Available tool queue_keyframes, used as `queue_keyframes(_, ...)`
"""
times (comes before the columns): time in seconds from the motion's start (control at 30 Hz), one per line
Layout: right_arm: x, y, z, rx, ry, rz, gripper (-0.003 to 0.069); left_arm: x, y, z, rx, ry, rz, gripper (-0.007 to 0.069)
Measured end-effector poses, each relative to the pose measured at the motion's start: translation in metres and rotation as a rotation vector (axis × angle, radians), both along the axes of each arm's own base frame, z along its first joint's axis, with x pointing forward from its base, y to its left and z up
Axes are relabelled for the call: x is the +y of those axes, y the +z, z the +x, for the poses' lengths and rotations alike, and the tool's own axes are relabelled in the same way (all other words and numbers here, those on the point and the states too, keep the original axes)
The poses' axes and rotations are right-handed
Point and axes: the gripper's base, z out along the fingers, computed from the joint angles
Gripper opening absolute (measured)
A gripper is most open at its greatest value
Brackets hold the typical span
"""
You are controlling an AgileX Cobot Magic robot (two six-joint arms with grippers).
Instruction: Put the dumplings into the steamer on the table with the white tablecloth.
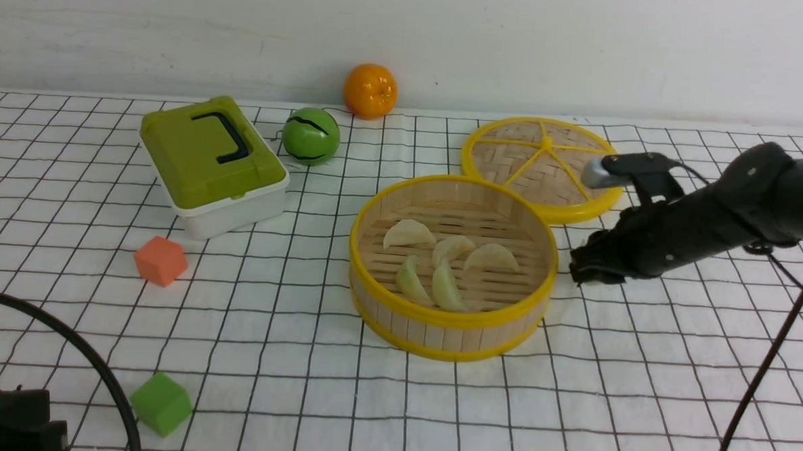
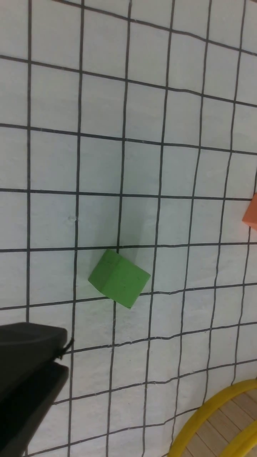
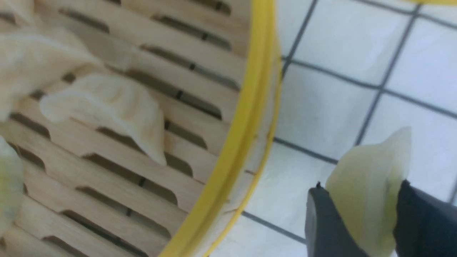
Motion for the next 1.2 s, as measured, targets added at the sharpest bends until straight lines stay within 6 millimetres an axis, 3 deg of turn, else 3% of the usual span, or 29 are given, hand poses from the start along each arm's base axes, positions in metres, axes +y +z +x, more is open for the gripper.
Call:
queue_keyframes(0.13,-0.008,0.047,-0.013,-0.034,-0.049,0.089,0.0244,0.000,0.000,0.000,0.002,0.001,0.001,0.0068)
queue_keyframes(0.17,-0.007,0.049,-0.014,-0.031,-0.045,0.097,0.0244,0.000,0.000,0.000,0.002,0.001,0.001,0.0068)
queue_keyframes(0.23,0.004,0.067,-0.024,-0.032,-0.012,0.151,0.0244,0.000,0.000,0.000,0.002,0.001,0.000,0.0069)
queue_keyframes(0.33,0.047,0.081,-0.039,-0.005,0.095,0.234,0.0244,0.000,0.000,0.000,0.000,0.000,-0.005,0.0072)
queue_keyframes(0.4,0.070,0.076,-0.043,0.007,0.142,0.241,0.0244,0.000,0.000,0.000,0.000,0.000,-0.005,0.0072)
queue_keyframes(0.43,0.073,0.075,-0.043,0.009,0.146,0.241,0.0244,0.000,0.000,0.000,0.000,0.000,-0.005,0.0072)
queue_keyframes(0.53,0.102,0.052,-0.041,0.023,0.178,0.222,0.0244,0.000,0.000,0.000,0.002,0.001,-0.005,0.0074)
queue_keyframes(0.6,0.108,0.038,-0.037,0.039,0.160,0.224,0.0244,0.000,0.000,0.000,0.006,0.002,-0.005,0.0076)
queue_keyframes(0.87,0.112,0.003,-0.026,0.089,0.092,0.240,0.0243,0.000,-0.001,-0.001,0.012,0.004,-0.005,0.0083)
queue_keyframes(1.1,0.111,-0.001,-0.024,0.087,0.086,0.234,0.0248,0.000,-0.001,-0.001,0.014,0.004,-0.007,0.0088)
queue_keyframes(1.2,0.111,-0.001,-0.024,0.085,0.084,0.234,0.0344,0.000,-0.001,-0.001,0.015,0.005,-0.007,0.0090)
